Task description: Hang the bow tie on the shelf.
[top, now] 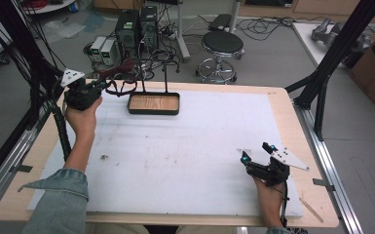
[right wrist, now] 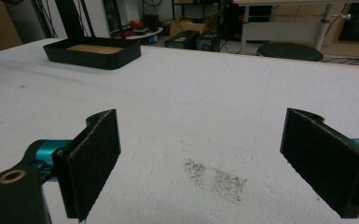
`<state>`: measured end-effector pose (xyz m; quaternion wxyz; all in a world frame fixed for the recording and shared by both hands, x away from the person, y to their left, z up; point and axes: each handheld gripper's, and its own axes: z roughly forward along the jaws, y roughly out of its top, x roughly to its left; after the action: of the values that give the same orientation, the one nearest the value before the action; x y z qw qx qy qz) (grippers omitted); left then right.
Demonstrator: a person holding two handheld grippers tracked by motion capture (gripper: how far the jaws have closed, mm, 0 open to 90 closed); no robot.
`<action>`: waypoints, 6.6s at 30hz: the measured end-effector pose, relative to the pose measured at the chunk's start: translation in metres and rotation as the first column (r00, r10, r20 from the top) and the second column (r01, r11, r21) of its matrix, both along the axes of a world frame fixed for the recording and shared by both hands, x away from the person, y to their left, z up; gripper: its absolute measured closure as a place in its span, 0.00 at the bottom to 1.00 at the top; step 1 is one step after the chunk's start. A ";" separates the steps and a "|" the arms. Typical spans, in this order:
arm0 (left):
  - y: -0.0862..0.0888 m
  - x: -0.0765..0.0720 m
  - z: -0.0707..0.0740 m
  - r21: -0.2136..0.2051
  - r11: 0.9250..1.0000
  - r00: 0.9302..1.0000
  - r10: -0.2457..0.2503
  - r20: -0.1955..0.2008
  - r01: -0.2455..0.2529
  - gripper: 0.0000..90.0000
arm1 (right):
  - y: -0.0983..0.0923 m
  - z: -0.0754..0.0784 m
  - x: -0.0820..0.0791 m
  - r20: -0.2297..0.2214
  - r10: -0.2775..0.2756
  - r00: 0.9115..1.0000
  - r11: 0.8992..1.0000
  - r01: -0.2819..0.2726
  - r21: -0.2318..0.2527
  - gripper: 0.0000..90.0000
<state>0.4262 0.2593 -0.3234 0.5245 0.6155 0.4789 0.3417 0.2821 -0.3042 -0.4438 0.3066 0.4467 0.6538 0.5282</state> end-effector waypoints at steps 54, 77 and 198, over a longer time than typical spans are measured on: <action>0.008 0.056 -0.009 -0.035 0.995 0.993 0.086 -0.085 -0.090 0.94 | -0.001 -0.001 0.001 -0.008 0.003 1.000 1.000 -0.003 0.003 0.12; 0.015 0.058 -0.032 -0.012 0.996 0.984 0.084 -0.157 -0.087 0.93 | -0.001 -0.002 0.002 -0.014 0.008 1.000 1.000 -0.008 -0.003 0.12; 0.015 -0.154 -0.097 0.145 0.973 0.979 -0.161 -0.126 0.179 0.25 | 0.000 -0.002 0.003 -0.024 0.000 1.000 1.000 -0.001 -0.010 0.12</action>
<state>0.2720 0.2745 -0.4204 0.4741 0.7116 0.4256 0.2962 0.2847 -0.3040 -0.4459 0.3009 0.4512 0.6603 0.5195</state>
